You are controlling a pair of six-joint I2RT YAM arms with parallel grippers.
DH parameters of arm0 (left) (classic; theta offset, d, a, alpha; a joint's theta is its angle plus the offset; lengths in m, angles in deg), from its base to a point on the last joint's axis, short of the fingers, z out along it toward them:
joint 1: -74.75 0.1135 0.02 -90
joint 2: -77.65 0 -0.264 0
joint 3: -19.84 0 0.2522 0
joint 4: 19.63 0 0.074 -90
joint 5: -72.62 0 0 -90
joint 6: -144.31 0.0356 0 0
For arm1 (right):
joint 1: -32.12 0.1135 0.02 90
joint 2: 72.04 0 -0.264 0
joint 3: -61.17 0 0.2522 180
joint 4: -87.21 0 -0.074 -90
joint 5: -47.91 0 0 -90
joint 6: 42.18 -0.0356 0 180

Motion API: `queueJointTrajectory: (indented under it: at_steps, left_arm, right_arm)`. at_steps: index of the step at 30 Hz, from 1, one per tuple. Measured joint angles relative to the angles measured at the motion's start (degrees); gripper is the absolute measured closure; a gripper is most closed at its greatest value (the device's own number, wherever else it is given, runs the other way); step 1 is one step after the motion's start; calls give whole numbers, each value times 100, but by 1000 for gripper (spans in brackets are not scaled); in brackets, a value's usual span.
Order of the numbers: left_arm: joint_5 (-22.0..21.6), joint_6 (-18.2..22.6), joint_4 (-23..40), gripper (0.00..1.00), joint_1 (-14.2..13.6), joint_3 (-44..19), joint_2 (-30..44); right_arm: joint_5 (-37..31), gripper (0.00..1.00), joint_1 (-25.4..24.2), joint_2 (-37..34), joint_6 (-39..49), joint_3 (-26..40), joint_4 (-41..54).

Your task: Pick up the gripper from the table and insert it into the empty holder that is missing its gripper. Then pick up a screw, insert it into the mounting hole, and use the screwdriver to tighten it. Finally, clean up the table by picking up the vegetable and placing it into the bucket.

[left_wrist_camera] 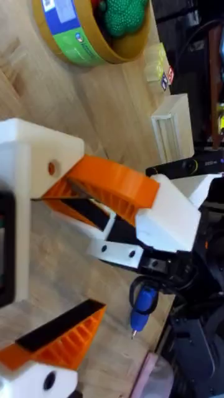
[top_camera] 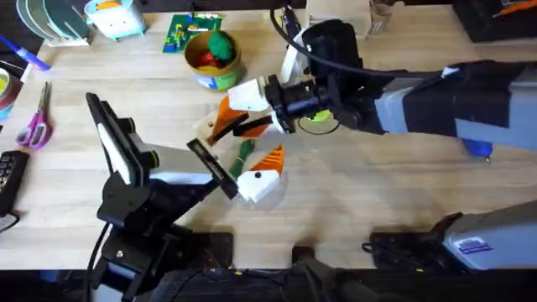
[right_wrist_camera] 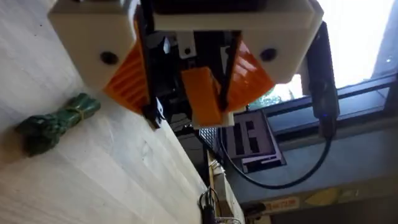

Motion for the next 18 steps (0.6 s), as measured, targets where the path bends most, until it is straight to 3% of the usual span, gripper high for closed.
queueJointTrajectory:
  at_steps: [18]
  left_arm:
    - [215, 102, -7, 7, -26, 0, 0]
  right_arm:
    - [343, 335, -169, -2, 3, -21, 60]
